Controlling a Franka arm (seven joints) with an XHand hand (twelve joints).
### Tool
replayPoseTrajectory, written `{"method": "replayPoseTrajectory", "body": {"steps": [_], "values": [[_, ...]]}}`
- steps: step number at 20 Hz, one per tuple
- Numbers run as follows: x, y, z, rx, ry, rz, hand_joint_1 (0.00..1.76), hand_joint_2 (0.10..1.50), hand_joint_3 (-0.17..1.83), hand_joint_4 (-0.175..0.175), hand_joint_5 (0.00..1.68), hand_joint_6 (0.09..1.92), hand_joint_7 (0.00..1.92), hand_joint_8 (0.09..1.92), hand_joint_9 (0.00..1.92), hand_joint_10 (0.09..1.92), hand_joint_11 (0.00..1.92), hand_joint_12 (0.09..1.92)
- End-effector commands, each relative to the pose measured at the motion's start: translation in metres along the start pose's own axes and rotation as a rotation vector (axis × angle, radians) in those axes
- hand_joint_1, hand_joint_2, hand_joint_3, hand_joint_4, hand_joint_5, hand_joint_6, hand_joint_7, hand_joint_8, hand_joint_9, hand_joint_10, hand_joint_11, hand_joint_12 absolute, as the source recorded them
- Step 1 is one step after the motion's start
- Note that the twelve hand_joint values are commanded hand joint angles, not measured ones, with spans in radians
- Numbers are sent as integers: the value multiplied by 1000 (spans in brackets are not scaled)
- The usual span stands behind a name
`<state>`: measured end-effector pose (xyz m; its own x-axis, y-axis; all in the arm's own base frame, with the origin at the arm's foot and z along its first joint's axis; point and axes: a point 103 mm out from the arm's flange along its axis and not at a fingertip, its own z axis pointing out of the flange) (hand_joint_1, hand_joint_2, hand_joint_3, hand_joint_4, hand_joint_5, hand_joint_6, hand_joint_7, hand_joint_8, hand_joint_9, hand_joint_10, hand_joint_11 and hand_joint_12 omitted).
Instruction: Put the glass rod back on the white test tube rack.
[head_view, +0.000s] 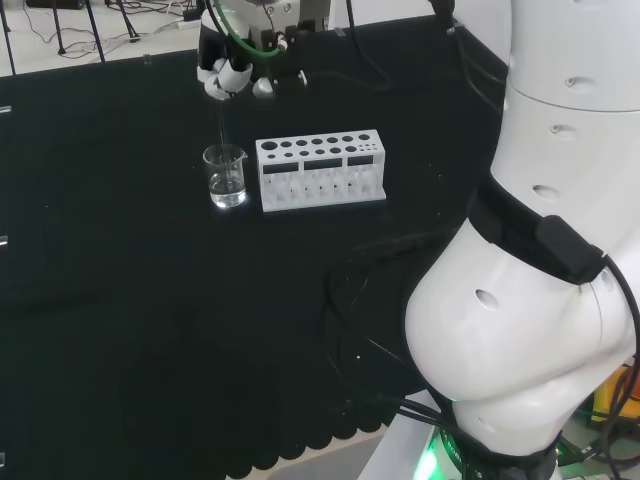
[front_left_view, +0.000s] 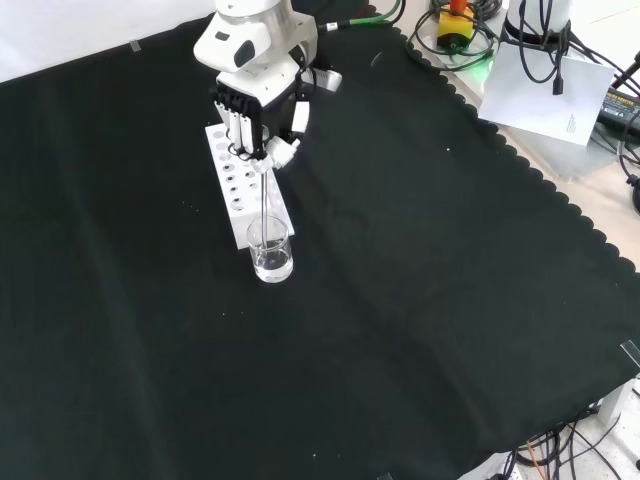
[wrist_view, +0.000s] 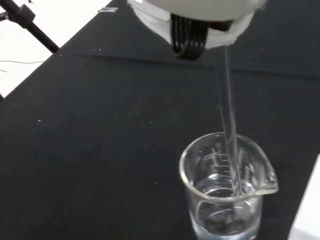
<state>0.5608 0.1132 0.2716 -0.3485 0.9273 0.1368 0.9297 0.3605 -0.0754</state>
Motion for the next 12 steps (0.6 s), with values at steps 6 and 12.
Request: {"method": "replayPoseTrajectory", "body": {"steps": [6, 12], "values": [[-10, -10, -16, -22, -27, 21, 1319, 715, 606, -175, 1268, 355, 1207, 1058, 1610, 850, 1652, 603], [-6, -20, -63, -85, -29, 47, 1319, 716, 606, -175, 1267, 357, 1207, 1059, 1610, 851, 1652, 603]]}}
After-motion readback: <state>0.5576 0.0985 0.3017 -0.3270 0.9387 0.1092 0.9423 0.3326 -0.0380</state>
